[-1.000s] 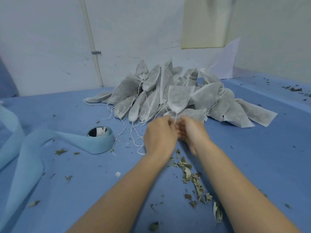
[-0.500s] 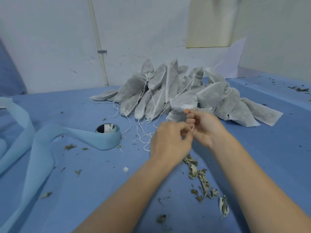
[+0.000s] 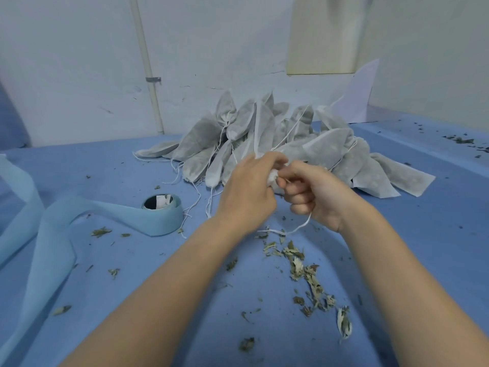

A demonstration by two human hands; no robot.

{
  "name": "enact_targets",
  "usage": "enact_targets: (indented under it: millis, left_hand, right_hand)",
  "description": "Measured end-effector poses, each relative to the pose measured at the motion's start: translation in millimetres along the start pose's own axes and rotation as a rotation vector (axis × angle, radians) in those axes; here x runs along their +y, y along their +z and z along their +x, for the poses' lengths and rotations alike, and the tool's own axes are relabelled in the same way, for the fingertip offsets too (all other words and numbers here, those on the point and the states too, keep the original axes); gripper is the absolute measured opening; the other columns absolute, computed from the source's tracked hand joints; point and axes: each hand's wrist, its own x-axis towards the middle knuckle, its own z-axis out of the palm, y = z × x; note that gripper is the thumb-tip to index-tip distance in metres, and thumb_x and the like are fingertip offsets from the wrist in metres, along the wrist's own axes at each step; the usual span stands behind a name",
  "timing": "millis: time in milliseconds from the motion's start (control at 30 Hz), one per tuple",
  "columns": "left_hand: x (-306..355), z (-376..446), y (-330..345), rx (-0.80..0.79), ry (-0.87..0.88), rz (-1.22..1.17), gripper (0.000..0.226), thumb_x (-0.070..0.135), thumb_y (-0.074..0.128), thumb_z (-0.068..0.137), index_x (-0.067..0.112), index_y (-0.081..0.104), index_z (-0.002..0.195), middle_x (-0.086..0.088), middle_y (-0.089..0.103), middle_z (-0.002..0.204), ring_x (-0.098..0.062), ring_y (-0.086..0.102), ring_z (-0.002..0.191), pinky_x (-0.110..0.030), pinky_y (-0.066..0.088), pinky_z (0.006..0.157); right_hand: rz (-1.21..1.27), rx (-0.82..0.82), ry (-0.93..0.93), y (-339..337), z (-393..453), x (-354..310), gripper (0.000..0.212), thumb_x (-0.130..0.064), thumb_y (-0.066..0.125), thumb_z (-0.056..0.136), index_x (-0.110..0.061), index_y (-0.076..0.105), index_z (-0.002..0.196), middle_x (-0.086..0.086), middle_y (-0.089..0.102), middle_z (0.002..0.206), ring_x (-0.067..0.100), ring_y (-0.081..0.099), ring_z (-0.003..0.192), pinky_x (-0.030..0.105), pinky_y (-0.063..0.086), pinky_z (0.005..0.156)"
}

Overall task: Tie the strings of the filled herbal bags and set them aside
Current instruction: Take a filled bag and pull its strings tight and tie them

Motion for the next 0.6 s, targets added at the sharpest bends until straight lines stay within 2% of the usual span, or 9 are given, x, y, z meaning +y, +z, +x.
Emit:
enact_targets:
  millis: [100,200,267,333,467,600]
  left_hand:
    - [4,-5,-6,-0.041,-0.022,0.026,0.041,-0.004,0.043,0.081,0.014,0.053,0.116,-0.005,0.064,0.092,-0.027,0.057,0.087,-0.042,0.047,0.074]
    - [6,-11,-10,-0.017,0.017,0.258,0.028,0.011,0.046,0.085,0.015,0.049,0.112,0.000,0.061,0.088,-0.025,0.051,0.075,-0.032,0.034,0.058]
    - [5,-15,-14,0.000,0.040,0.372,0.022,0.023,0.044,0.086,0.014,0.046,0.106,0.001,0.060,0.083,-0.026,0.053,0.073,-0.031,0.029,0.056]
    - [0,-21,-16,-0.020,0.047,0.438,0.021,0.029,0.038,0.091,0.014,0.044,0.104,-0.001,0.061,0.086,-0.027,0.058,0.076,-0.031,0.031,0.056]
    - [-10,-36,-16,-0.013,0.025,0.472,0.025,0.031,0.028,0.100,0.015,0.041,0.113,-0.002,0.062,0.101,-0.027,0.059,0.084,-0.030,0.029,0.061]
    - [-13,-45,-15,0.094,-0.013,0.376,0.020,0.028,0.030,0.101,0.015,0.046,0.104,-0.002,0.060,0.088,-0.022,0.042,0.070,-0.030,0.021,0.059]
  right_hand:
    - [-0.054,0.008,-0.031,3,-3,-2,0.035,-0.022,0.056,0.087,-0.019,0.058,0.052,-0.010,0.028,0.047,0.009,0.017,0.045,0.019,0.017,0.041]
    - [-0.135,-0.001,-0.086,6,-5,-2,0.041,-0.023,0.062,0.087,-0.023,0.058,0.046,-0.012,0.030,0.046,0.007,0.021,0.045,0.019,0.019,0.043]
    - [-0.205,-0.004,-0.120,9,-6,-1,0.046,-0.026,0.065,0.087,-0.025,0.058,0.041,-0.015,0.033,0.044,0.006,0.023,0.044,0.018,0.022,0.043]
    - [-0.256,0.020,-0.140,13,-6,2,0.046,-0.030,0.068,0.085,-0.026,0.058,0.040,-0.015,0.037,0.045,0.008,0.025,0.047,0.018,0.024,0.044]
    - [-0.346,0.090,-0.161,19,-6,8,0.028,-0.035,0.069,0.083,-0.019,0.072,0.061,-0.012,0.044,0.053,0.005,0.031,0.047,0.016,0.027,0.045]
    - [-0.346,0.166,-0.102,23,-6,10,0.033,-0.028,0.061,0.089,-0.016,0.065,0.059,-0.011,0.047,0.049,0.004,0.030,0.042,0.015,0.026,0.041]
